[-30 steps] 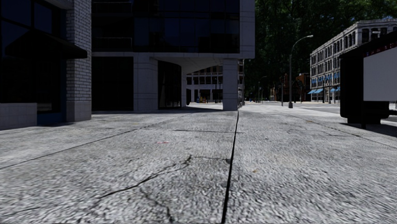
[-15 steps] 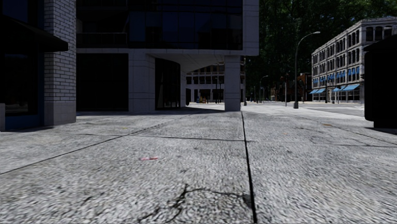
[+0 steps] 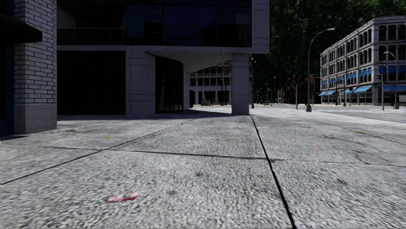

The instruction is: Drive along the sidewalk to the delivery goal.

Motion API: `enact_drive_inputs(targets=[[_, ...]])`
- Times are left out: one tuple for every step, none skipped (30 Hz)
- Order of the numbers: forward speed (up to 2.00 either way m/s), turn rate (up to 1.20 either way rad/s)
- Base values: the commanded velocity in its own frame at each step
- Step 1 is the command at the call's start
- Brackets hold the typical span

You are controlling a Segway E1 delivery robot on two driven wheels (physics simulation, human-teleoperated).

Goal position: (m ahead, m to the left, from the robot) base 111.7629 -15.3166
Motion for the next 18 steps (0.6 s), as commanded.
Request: enact_drive_inputs(targets=[[2.00,0.00],[2.00,0.00],[2.00,0.00],[2.00,0.00],[2.00,0.00],[2.00,0.00],[2.00,0.00],[2.00,0.00],[2.00,0.00],[2.00,0.00],[2.00,0.00],[2.00,0.00],[2.00,0.00],[2.00,0.00],[2.00,0.00],[2.00,0.00],[2.00,0.00],[2.00,0.00]])
